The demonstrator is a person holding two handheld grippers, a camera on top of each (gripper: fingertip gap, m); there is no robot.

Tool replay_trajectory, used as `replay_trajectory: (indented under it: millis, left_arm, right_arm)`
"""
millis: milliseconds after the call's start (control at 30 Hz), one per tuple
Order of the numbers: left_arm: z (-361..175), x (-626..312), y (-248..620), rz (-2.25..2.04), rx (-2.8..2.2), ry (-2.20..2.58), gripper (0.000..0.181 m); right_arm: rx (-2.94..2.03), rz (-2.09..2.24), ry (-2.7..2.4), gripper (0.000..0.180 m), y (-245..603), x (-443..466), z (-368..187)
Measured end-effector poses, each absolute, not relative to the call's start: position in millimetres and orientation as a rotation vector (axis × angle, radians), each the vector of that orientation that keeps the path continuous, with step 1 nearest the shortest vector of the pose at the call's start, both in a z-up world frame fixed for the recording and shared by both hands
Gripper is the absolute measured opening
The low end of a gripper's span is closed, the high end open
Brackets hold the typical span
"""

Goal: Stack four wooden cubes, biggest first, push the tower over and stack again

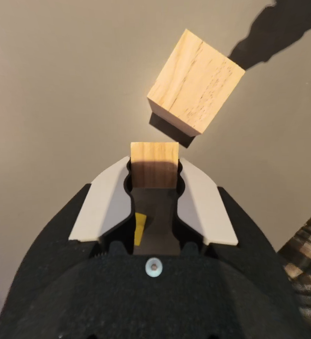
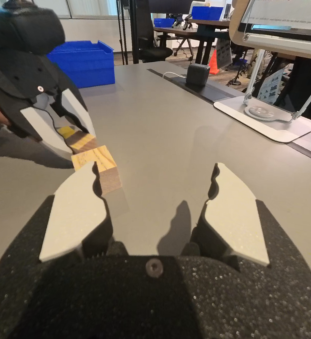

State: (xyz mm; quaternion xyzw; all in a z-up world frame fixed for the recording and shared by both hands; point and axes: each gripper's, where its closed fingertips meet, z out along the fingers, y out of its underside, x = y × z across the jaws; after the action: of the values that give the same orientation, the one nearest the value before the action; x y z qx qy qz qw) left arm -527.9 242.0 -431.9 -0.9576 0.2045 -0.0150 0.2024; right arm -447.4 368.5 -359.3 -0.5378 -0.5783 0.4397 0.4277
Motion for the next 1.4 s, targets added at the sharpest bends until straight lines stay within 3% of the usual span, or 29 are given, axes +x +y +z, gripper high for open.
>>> replay_trajectory:
  millis: [333,1400]
  left_arm:
    - [-352.7,-510.0,266.9,-0.169,-2.509,0.937,0.045]
    - [-391.8,-474.5,280.8,-0.246,-2.476,1.253,0.045]
  right_arm:
    - [-1.343,1.096,-1.452,0.113,369.0,-446.9,-360.5]
    - [-1.353,1.104,-1.448,0.112,371.9,-443.9,-361.8]
